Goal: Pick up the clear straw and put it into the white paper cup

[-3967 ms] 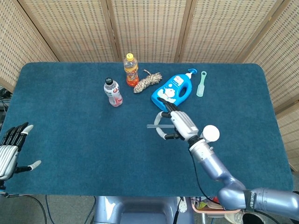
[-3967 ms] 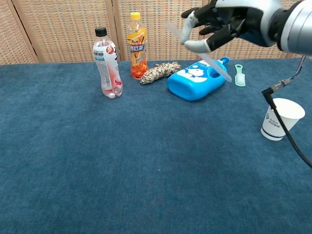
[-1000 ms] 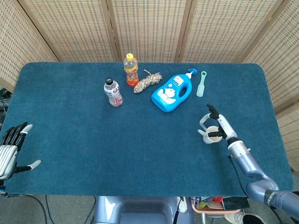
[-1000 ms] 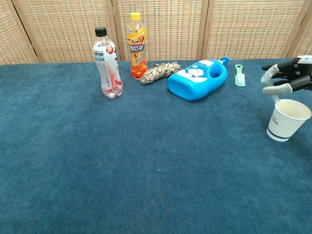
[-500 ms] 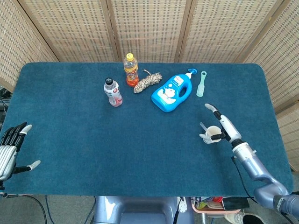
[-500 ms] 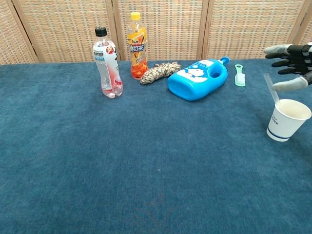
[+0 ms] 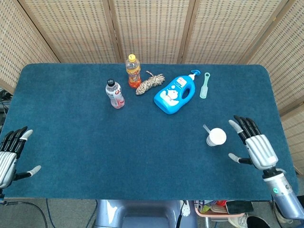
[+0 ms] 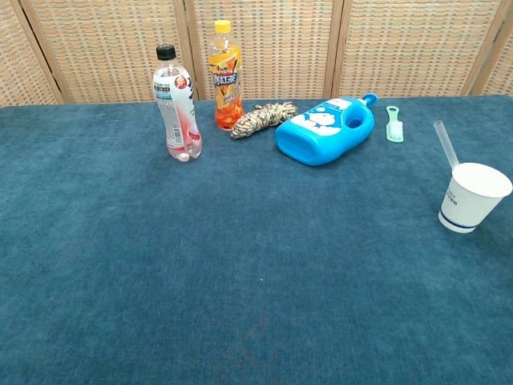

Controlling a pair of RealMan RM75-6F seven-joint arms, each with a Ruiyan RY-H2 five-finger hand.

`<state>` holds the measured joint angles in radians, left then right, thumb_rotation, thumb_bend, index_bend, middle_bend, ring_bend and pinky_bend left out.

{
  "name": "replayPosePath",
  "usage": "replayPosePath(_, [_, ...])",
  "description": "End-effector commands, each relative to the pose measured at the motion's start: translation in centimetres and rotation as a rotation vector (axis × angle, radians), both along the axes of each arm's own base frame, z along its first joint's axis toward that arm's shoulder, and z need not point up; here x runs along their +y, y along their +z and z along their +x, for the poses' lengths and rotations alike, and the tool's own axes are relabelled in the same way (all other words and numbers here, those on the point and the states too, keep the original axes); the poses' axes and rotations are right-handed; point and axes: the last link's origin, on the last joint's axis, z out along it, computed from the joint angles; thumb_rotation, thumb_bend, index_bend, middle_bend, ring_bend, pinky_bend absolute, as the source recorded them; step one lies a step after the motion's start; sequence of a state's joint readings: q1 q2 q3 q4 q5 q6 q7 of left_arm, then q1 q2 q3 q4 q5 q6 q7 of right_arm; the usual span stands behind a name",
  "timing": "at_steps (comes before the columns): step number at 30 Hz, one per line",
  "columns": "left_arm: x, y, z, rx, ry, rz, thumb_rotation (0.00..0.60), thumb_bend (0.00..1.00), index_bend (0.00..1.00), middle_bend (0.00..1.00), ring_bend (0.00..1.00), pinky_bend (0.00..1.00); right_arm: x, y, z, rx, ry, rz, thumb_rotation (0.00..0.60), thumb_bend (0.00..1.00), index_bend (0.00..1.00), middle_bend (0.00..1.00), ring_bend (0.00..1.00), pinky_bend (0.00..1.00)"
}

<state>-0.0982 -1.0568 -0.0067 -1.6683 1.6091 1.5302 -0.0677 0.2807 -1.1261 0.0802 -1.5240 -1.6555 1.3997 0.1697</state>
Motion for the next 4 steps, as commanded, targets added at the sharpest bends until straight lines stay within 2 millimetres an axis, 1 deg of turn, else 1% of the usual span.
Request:
replayPosePath(1, [-0.21,-0.05,-0.15,0.006,-0.001,-0.001,0.600,0.11,0.00,0.00,0.00,0.00,4.27,0.55,-0.60,0.097,-0.032,-0.099,0.600,0.00,0.00,0.00,0.00,0.00])
replayPosePath(4, [-0.30,-0.05,-0.25,0.007,-0.001,0.000,0.600,0.11,0.00,0.00,0.00,0.00,4.78,0.51,-0.62,0.077,-0.045,-0.126,0.600,0.00,0.00,0.00,0.00,0.00])
